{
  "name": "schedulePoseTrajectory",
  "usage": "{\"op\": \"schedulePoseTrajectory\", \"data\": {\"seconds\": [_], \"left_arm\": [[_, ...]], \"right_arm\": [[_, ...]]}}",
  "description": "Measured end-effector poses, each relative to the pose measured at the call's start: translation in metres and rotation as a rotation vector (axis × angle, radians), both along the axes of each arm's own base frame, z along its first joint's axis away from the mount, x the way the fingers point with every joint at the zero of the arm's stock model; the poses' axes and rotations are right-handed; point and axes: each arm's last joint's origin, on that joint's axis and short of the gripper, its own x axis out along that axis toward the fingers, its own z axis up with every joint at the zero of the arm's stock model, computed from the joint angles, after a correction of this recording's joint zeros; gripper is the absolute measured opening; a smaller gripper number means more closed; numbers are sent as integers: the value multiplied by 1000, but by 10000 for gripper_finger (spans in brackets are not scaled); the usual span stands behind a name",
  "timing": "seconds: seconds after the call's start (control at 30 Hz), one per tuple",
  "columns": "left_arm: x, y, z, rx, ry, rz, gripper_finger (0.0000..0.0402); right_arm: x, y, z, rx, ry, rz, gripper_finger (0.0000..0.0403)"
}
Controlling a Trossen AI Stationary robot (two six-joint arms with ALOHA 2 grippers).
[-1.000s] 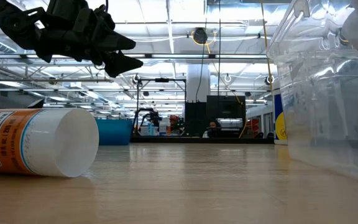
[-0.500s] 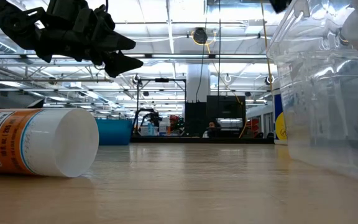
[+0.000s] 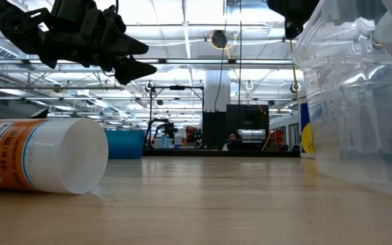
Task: Pick & place silicon tubes, Sealant and Lysol wipes
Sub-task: Put the bottom orange sealant into the transparent bin
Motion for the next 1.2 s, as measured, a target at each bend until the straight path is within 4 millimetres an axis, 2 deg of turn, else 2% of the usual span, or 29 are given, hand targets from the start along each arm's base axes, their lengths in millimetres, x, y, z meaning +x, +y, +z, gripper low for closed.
{"op": "schedulePoseTrajectory", "data": {"seconds": [0.23,0.47,0.67,0.97,1.1,1.2], "left_arm": [[0,0,1,-5,-9,1,365],[0,0,1,-187,6,25,365],[0,0,2,-182,-8,24,365],[0,3,-1,-188,13,150,365],[-1,2,-8,-192,90,145,365],[3,-9,-9,-210,213,29,365]], "right_arm": [[-8,-1,-31,-33,-88,-8,0],[-24,-1,-54,-32,-208,-10,0],[-32,-1,-59,-78,-297,-19,0],[-31,-1,-63,-100,-254,-20,0],[-31,-1,-66,-100,-225,-19,0],[-31,-1,-66,-99,-223,-18,0]]}}
